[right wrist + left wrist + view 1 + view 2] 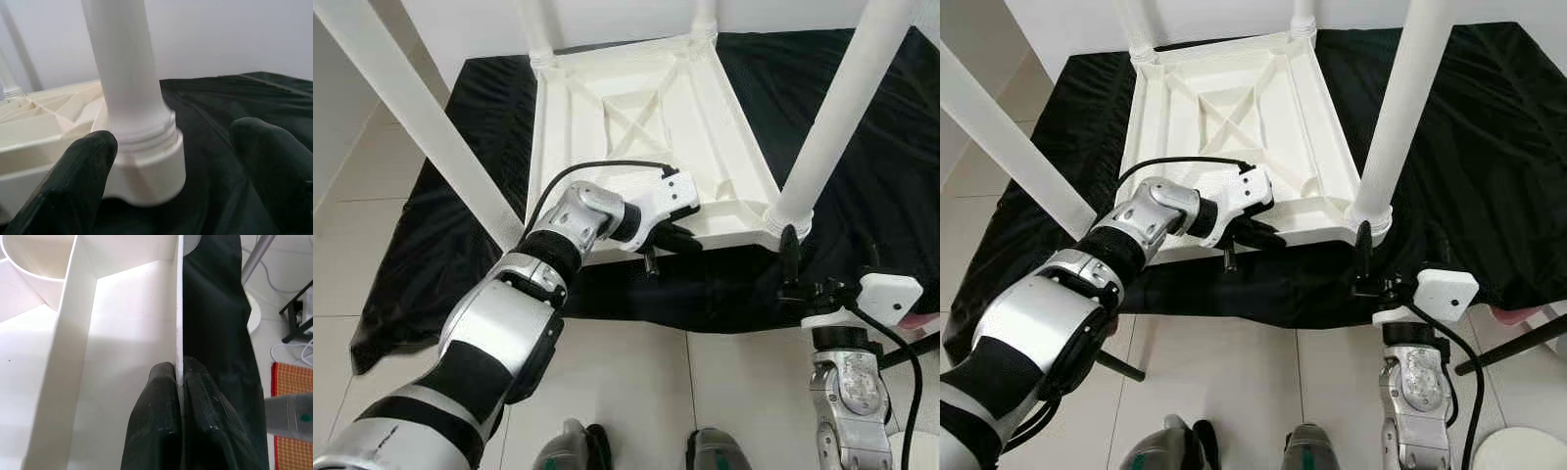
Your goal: Building children table
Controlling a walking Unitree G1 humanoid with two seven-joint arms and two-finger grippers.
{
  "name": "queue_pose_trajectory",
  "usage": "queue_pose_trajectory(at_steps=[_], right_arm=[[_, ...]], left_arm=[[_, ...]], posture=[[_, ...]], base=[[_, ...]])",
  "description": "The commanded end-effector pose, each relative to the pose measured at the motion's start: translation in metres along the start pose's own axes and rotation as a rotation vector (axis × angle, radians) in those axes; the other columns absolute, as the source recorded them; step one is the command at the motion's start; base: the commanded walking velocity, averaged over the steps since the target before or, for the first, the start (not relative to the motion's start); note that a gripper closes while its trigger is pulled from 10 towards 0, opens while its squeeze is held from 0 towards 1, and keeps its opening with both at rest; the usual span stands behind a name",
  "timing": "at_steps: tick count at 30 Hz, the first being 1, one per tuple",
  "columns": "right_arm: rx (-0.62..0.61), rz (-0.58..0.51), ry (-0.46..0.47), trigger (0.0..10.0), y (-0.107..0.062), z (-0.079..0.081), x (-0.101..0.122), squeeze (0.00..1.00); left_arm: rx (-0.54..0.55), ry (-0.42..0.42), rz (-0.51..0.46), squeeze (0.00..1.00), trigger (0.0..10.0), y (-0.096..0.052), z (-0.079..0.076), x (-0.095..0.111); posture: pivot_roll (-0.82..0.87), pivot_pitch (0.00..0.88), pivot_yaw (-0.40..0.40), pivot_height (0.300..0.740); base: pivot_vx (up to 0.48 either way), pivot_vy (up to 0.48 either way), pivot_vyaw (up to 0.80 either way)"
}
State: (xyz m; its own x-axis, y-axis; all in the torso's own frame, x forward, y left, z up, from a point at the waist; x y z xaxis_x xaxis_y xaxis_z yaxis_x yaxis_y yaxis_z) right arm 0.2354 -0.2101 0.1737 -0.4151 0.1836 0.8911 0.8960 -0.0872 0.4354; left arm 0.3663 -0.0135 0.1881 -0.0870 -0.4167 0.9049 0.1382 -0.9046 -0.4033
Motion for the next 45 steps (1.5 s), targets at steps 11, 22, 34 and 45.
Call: queue_pose_trajectory(at_steps=[11,22,34,45], right_arm=[[0.034,0.133,0.048,10.0,-0.015,0.003,-0.03,0.0],[-0.043,0.122,0.009,10.0,0.019,-0.02,-0.041,0.0],[-0.067,-0.053,0.23,10.0,0.14,-0.031,-0.011,0.0],[0.206,-0.217,0.548,10.0,0.202,0.005,0.049,0.0]], left_arm=[[0.082,0.062,-0.172,0.0,0.0,-0.027,0.02,0.05],[0.014,0.097,-0.275,0.0,0.0,-0.034,0.011,0.077],[-0.094,0.13,-0.384,0.0,0.0,-0.034,-0.017,0.1],[-0.183,0.134,-0.444,0.0,0.0,-0.031,-0.041,0.114]], posture=[[-0.15,0.086,0.101,0.74],[-0.13,0.079,0.096,0.74],[-0.1,0.059,0.077,0.74],[-0.09,0.062,0.05,0.74]], base=[[0.0,0.0,0.0],[0.0,0.0,0.0],[0.0,0.0,0.0],[0.0,0.0,0.0]])
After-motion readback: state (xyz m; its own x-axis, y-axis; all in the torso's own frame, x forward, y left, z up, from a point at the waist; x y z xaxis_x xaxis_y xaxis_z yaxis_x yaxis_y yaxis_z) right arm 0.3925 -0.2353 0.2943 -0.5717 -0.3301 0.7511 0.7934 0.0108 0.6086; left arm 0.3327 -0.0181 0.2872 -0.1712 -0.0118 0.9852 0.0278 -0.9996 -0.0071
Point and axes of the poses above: a point about 5 cm out from each wrist's last joint towards the gripper, its own y axis pointing out of the wrist towards the gripper, its own x axis along the axis of the wrist's last joint, z = x × y, the point moved 2 cm from there along y, pointing out of the wrist towards the gripper, and after that the axes turned 4 degrees about -y, right-handed, at the moved point
